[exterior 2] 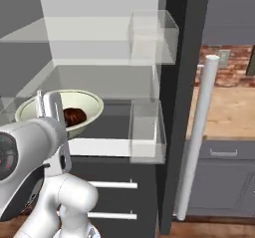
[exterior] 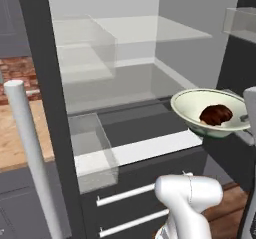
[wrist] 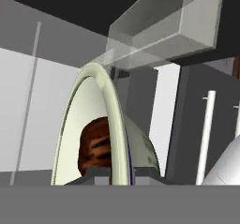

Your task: Place one of the steaks on the plate and the other in the bowl. Then place the bowl in the fridge.

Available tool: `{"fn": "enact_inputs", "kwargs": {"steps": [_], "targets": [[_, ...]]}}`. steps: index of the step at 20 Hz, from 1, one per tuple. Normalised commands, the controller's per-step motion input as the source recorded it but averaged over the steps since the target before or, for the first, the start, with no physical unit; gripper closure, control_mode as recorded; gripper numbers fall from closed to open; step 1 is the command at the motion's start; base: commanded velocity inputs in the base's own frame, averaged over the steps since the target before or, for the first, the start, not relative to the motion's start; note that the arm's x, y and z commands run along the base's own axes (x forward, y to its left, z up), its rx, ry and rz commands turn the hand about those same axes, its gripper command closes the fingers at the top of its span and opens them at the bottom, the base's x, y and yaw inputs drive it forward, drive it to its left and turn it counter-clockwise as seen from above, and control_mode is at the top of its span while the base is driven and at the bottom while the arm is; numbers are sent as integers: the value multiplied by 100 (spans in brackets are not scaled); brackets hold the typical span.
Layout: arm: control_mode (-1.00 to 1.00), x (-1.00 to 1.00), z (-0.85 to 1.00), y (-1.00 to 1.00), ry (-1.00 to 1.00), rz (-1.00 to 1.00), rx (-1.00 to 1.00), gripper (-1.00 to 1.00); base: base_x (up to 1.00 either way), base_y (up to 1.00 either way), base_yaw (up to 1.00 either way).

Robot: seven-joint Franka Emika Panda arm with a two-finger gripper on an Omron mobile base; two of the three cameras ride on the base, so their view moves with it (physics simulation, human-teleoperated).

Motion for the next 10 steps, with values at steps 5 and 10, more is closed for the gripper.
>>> {"fn": "enact_inputs", "kwargs": {"steps": [5, 10], "targets": [[100, 0, 0, 0, 0, 0, 0, 100, 81, 43, 1], [100, 0, 0, 0, 0, 0, 0, 100, 85, -4, 10]]}}
